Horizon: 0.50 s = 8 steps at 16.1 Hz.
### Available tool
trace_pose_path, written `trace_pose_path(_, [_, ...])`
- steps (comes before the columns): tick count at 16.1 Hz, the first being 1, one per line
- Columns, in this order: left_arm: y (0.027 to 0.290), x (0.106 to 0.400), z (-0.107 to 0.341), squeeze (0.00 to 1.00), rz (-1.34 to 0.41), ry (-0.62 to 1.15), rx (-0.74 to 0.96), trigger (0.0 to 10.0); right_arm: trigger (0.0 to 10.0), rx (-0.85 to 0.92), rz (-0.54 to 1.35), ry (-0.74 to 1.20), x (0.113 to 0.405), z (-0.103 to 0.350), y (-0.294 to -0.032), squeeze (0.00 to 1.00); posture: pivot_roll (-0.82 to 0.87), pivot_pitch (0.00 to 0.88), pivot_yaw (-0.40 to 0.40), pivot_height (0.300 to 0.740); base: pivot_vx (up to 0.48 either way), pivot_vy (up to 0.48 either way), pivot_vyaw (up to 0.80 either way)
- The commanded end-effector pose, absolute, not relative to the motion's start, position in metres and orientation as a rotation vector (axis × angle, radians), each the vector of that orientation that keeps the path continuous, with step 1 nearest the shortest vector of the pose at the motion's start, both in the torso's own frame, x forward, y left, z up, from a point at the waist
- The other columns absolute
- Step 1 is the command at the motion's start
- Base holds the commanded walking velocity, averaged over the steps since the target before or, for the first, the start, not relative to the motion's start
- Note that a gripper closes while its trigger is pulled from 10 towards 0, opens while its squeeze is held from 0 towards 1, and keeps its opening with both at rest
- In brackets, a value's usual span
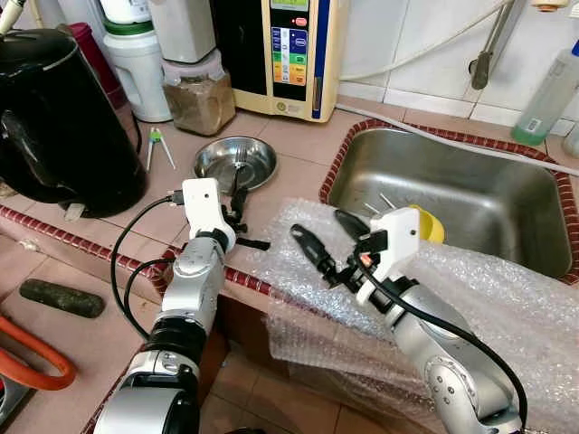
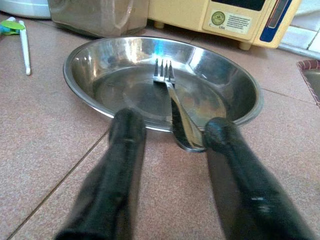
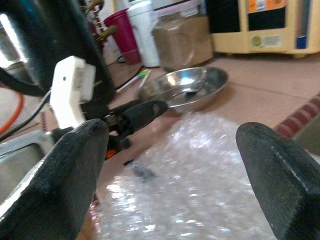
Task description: Kitchen organization
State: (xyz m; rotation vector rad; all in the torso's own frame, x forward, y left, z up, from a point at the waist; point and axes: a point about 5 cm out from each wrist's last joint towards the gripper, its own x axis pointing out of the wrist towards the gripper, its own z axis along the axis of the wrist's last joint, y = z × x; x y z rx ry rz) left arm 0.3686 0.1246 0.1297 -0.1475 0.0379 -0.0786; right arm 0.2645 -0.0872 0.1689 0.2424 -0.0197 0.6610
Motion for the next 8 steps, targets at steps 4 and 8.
trace_pose_path(4, [0.1259, 0.3692, 0.1288, 0.0, -0.084, 0.041, -0.155, 0.0, 10.0, 0.229, 0.682, -0.039, 0.262, 0.174, -0.0844, 0.0, 0.0, 0.085, 0.058, 0.74, 0.0, 0.0, 0.0])
trace_pose_path(8, [0.1264, 0.3662, 0.1255, 0.0, -0.081, 0.044, -0.164, 0.0, 10.0, 0.227, 0.677, -0.033, 0.2622, 0.1731, -0.0864, 0.0, 0.0, 0.087, 0.052, 0.74, 0.0, 0.0, 0.0])
